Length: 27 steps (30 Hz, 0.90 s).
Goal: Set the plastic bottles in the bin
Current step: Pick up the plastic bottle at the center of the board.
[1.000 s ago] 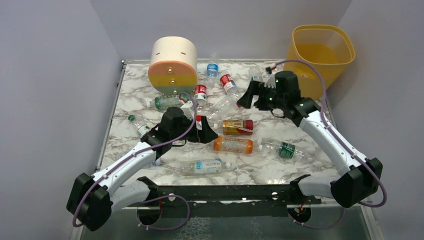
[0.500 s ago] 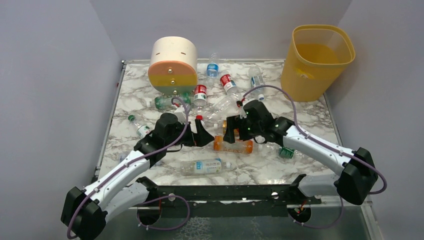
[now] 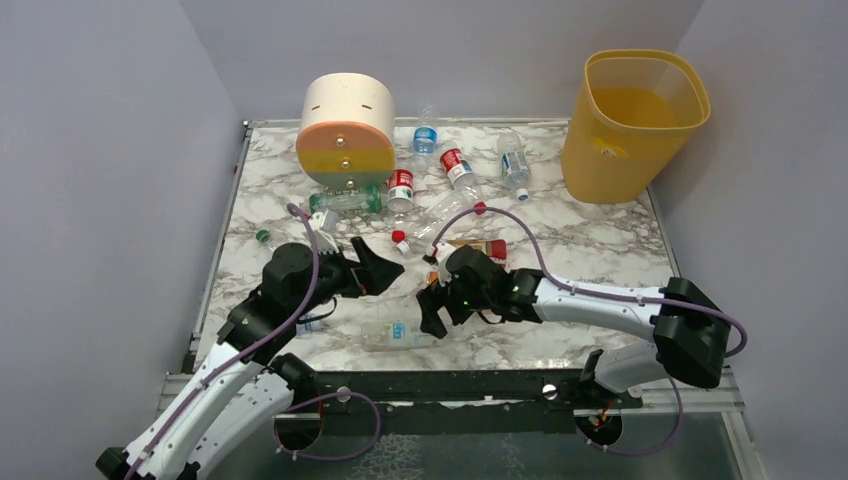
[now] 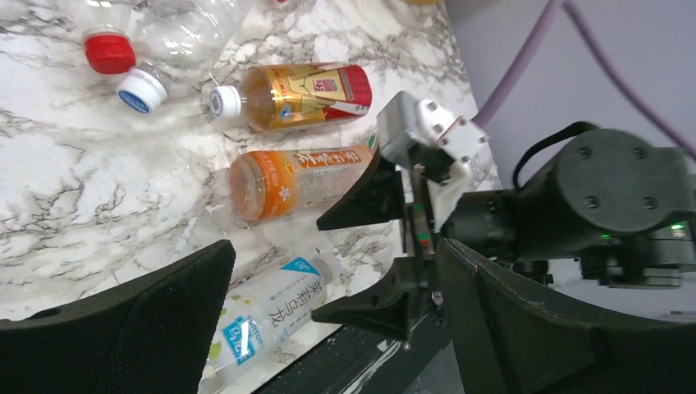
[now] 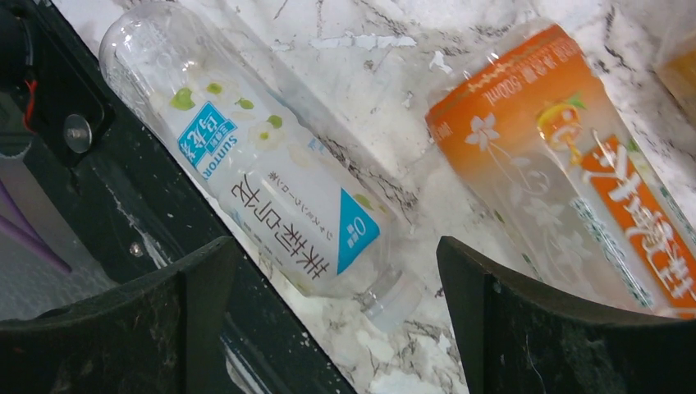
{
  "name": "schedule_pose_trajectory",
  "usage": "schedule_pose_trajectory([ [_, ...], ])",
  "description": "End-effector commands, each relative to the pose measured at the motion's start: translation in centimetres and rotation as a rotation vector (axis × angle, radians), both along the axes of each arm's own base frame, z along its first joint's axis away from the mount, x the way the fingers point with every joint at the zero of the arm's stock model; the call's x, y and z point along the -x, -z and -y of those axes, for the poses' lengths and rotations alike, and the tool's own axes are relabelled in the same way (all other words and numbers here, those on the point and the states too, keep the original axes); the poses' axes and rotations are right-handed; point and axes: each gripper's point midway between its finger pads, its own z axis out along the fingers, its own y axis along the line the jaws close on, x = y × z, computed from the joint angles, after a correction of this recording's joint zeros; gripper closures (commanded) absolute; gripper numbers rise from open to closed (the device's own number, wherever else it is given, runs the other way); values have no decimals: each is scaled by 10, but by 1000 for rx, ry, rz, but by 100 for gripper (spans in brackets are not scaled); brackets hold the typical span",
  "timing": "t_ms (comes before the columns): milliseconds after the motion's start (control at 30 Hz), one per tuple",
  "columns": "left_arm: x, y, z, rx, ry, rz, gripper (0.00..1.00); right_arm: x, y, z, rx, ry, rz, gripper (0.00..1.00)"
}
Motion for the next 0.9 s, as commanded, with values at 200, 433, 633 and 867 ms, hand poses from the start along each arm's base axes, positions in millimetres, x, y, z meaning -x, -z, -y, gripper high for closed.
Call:
schedule_pose_trajectory([
  [200,13,0,-45,-37,-196,-38,1,2,8,-57,8,-160,169,5],
  [433,15,5,-47,-39,-202,-47,1,13,34,-71,95,-228,206,5],
  [633,15,7,-48,-44,-205,-49,1,17,53,-70,141,-254,202,11],
  [867,15,7,-48,-44,-206,-46,1,16,47,-74,136,-253,210,34],
])
